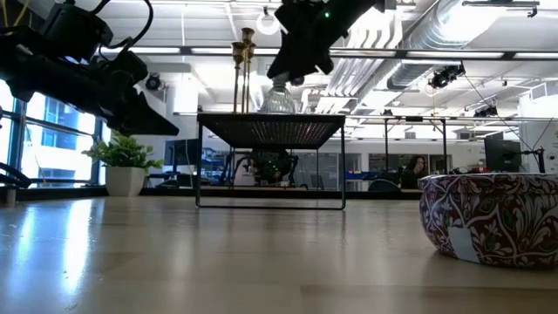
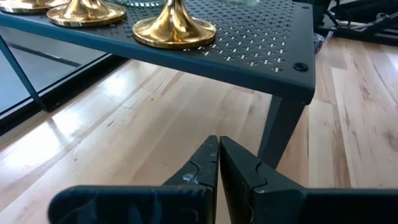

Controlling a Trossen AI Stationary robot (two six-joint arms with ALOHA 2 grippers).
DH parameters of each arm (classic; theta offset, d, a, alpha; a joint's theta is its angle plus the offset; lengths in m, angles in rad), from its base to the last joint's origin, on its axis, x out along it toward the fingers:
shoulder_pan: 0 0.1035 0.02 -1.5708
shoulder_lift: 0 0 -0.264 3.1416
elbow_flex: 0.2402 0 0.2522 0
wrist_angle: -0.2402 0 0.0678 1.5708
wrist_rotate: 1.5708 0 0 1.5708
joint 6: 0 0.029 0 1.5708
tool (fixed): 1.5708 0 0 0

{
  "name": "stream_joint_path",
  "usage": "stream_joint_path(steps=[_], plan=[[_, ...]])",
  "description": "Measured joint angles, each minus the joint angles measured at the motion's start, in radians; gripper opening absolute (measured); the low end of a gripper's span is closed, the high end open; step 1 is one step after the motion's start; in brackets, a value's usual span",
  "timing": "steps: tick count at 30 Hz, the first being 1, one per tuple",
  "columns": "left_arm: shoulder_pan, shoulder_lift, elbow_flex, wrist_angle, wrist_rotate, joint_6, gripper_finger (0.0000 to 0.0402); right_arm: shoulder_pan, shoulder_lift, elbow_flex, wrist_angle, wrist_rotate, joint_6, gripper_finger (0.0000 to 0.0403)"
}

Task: Pick & Place candle stick holders
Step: Put the transparent candle holder on the shelf aligned with the other transparent candle holders, then put the black and red candle on the shelf

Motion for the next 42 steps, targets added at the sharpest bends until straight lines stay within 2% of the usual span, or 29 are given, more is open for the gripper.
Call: stream_joint_path(steps=[13,25,36,42], plan=[[0.000,0.000,0.000,-0.001,-0.004,0.015,0.0010,-0.079,0.022,0.000,-0.002,-0.085,-0.063,0.0158],[0.000,0.000,0.000,-0.020,0.005,0.008,0.0010,-0.078,0.035,0.000,0.015,-0.078,-0.074,0.0167],[0.000,0.000,0.000,-0.024,0.024,0.008,0.0010,-0.071,0.033,0.000,0.082,-0.052,-0.120,0.0244],[0.000,0.000,0.000,-0.024,0.024,0.008,0.0010,-0.029,-0.039,-0.001,0.085,0.002,-0.164,0.0258]])
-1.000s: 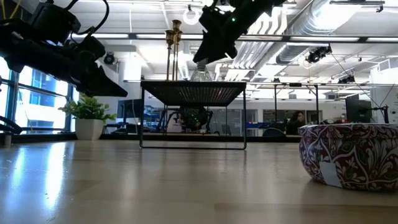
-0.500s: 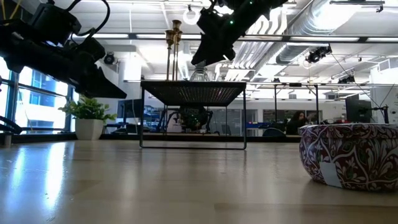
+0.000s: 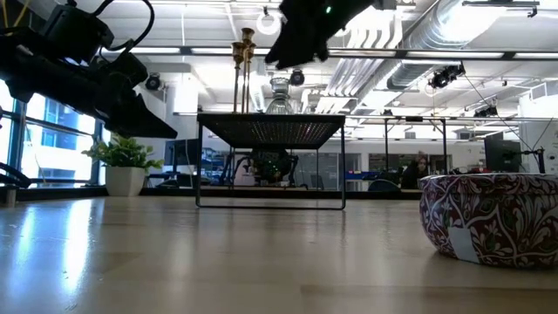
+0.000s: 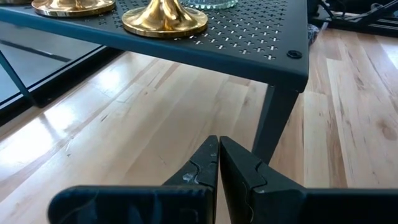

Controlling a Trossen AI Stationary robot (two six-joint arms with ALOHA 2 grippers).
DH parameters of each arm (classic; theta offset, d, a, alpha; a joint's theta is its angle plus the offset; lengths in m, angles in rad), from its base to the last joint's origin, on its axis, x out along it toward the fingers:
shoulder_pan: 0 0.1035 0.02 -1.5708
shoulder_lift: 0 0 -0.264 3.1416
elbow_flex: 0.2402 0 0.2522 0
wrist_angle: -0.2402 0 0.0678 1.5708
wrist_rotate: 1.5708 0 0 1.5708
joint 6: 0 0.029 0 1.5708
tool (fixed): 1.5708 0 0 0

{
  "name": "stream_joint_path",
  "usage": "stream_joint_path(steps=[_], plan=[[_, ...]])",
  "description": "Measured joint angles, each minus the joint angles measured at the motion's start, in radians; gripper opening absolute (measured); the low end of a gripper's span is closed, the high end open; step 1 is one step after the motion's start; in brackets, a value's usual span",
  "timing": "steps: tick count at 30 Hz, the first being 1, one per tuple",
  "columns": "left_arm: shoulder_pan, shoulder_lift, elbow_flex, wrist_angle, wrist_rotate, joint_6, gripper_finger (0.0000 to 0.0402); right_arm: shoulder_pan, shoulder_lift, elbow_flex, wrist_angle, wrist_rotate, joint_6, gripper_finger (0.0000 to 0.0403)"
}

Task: Pick & Place candle stick holders
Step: Put the black and red candle on the shelf

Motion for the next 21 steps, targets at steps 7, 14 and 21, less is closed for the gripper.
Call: stream_joint_path(steps=[7,14,21], plan=[[0.000,0.000,0.000,-0.002,0.000,0.000,0.0010,0.148,-0.148,-0.001,-0.224,0.126,0.033,0.0191],[0.000,0.000,0.000,-0.025,0.000,-0.002,0.0010,0.341,-0.264,-0.235,-0.451,0.237,0.393,0.0014],[0.000,0.000,0.000,-0.022,0.000,-0.004,0.0010,0.474,-0.438,-0.483,-0.664,0.229,0.942,0.0027]])
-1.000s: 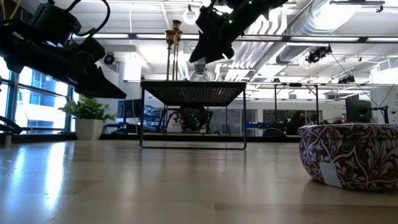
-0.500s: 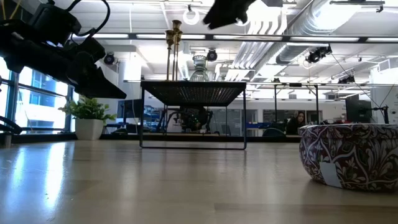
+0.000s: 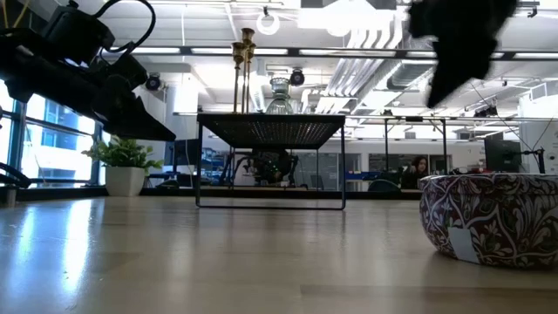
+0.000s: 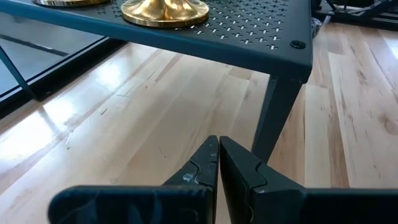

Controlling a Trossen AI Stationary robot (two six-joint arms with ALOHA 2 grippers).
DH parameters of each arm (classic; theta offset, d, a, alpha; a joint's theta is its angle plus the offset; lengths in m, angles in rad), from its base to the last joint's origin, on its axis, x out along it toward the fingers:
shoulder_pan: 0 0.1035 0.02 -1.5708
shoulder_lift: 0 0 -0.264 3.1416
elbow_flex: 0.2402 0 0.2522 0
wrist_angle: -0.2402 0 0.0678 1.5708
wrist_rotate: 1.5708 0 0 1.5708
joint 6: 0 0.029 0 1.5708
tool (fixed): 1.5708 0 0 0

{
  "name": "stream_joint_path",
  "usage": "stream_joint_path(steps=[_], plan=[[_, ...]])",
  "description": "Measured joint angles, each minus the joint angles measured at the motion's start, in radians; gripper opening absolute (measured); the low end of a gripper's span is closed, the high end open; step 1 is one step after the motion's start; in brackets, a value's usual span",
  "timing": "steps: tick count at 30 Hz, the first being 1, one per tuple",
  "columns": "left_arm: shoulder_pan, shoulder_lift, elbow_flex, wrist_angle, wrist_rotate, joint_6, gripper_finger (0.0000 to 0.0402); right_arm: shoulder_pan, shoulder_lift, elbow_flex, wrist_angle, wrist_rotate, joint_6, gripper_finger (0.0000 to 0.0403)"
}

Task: Pick & Place candle stick holders
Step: Put the black and red candle on the shelf

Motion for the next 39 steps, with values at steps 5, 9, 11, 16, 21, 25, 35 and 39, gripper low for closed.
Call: stream_joint_path(steps=[5,9,11,16,21,25,35,39], plan=[[0.000,0.000,0.000,0.000,0.000,-0.005,0.0010,0.019,-0.066,-0.098,-0.144,-0.091,0.235,0.0063],[0.000,0.000,0.000,0.000,0.000,-0.015,0.0010,0.001,-0.082,-0.160,-0.182,-0.157,0.312,0.0154],[0.000,0.000,0.000,0.000,0.000,-0.015,0.0010,-0.008,-0.081,-0.193,-0.166,-0.176,0.338,0.0208],[0.000,0.000,0.000,0.000,0.000,-0.015,0.0010,-0.044,-0.080,-0.263,-0.072,-0.205,0.344,0.0327],[0.000,0.000,0.000,0.000,0.000,-0.015,0.0010,-0.087,-0.080,-0.345,0.082,-0.212,0.272,0.0363],[0.000,0.000,0.000,0.000,0.000,-0.015,0.0010,-0.119,-0.078,-0.389,0.109,-0.194,0.245,0.0365],[0.000,0.000,0.000,0.000,0.000,-0.015,0.0010,-0.128,-0.073,-0.439,0.191,-0.183,0.179,0.0345],[0.000,0.000,0.000,-0.001,0.000,-0.015,0.0010,-0.128,-0.073,-0.449,0.193,-0.187,0.164,0.0315]])
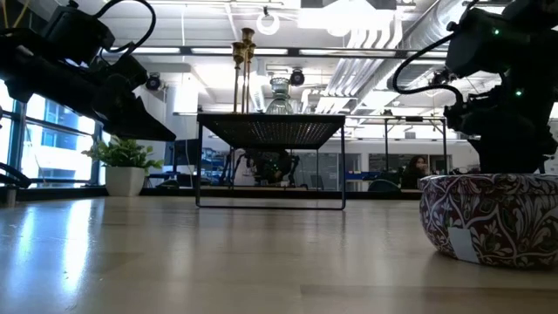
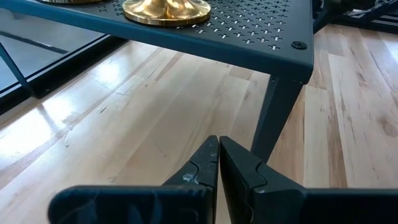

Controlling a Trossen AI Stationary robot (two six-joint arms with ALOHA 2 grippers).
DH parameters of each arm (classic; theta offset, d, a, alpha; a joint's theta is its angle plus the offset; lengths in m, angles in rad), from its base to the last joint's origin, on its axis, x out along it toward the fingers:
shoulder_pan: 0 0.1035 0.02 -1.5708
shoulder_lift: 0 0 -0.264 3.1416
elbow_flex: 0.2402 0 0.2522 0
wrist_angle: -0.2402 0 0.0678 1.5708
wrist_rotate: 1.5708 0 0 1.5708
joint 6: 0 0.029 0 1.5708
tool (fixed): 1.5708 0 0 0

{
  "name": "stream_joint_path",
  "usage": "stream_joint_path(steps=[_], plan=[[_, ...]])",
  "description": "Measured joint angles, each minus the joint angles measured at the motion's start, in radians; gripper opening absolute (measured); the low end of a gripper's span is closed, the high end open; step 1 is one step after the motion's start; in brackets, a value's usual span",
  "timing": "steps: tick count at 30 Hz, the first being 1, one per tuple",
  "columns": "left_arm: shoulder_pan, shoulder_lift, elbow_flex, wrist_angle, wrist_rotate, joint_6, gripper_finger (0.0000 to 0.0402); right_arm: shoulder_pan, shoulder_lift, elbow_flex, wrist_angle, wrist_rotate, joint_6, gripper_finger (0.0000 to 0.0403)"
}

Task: Pick & Place candle stick holders
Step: Put the black and red candle on the shelf

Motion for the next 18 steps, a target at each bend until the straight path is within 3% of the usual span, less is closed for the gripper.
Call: stream_joint_path(steps=[11,18], plan=[[0.000,0.000,0.000,0.000,0.000,0.000,0.0010,0.000,0.000,0.009,0.053,-0.035,-0.051,0.0284],[0.000,0.000,0.000,0.000,0.000,0.000,0.0010,-0.046,0.000,0.160,0.022,-0.027,-0.161,0.0282]])
